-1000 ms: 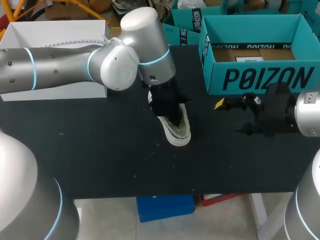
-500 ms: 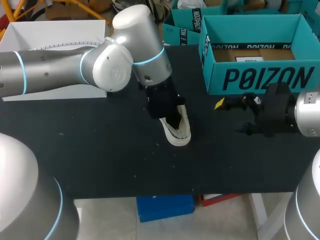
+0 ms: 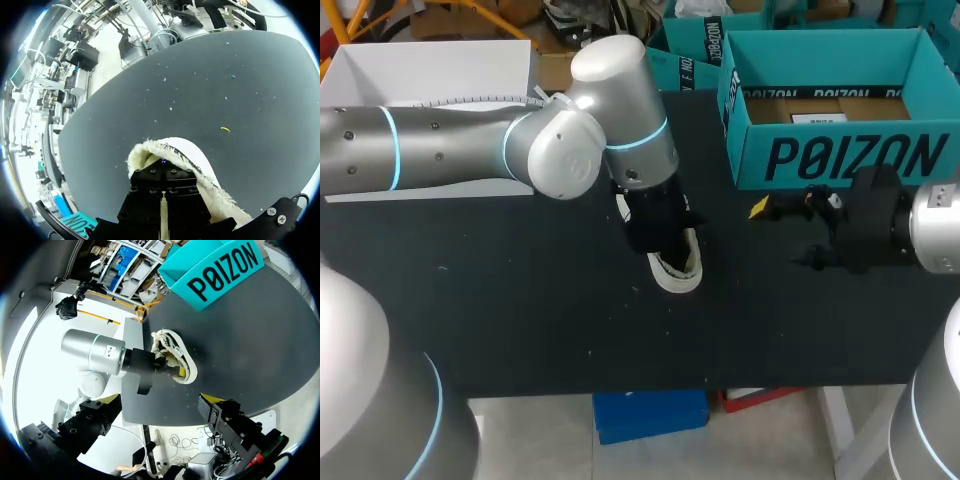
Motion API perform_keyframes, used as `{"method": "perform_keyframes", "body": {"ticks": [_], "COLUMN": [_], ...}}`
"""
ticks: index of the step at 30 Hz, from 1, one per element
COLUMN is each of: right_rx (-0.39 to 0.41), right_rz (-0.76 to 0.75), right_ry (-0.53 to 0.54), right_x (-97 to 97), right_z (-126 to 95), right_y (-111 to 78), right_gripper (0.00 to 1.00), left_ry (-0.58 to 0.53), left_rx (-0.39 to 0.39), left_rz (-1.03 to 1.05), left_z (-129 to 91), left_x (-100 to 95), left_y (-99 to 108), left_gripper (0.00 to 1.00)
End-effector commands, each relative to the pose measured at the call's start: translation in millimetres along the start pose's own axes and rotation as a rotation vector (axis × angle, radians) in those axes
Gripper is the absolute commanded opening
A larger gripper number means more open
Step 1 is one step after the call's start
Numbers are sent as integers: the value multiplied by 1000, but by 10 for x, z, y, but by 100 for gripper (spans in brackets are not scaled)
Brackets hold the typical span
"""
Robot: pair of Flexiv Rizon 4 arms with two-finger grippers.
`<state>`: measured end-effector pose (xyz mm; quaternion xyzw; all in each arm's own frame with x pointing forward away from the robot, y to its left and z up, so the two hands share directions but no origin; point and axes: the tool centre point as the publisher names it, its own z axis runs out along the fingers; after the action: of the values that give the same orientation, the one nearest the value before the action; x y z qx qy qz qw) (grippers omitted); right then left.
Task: Take the shoe out of the shoebox, open the shoe tongue, remove and reinsert the insole, then place the shoe into the shoebox
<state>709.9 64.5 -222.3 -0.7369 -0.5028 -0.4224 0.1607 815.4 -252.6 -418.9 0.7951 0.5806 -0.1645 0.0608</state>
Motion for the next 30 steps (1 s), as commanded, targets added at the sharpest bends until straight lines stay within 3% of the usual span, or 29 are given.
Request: {"method": "perform_keyframes", "body": {"ticks": [1,6,9,18,20,23,30], "right_rx": [0,0,0,0,0,0,0], "right_rz": [0,0,0,0,0,0,0], "right_ry": [-1,-1,-1,-1,-1,-1,-1], "right_x": [5,5,5,5,5,5,5], "right_z": [5,5,5,5,5,5,5], "right_y": [1,1,1,1,1,1,1], "right_gripper": [100,100,100,100,100,100,100], "left_ry": [16,27,15,7,10,19,64], "left_rx": [12,19,16,13,8,-1,-27], "left_rz": [-6,-12,-5,13,-1,-23,-93], "left_z": [219,273,155,-647,-822,-1059,-1429], "left_x": [-2,-4,-37,-91,-91,-55,129], "left_y": [59,70,54,-134,-159,-184,-275], "left_gripper": [0,0,0,0,22,38,64]}}
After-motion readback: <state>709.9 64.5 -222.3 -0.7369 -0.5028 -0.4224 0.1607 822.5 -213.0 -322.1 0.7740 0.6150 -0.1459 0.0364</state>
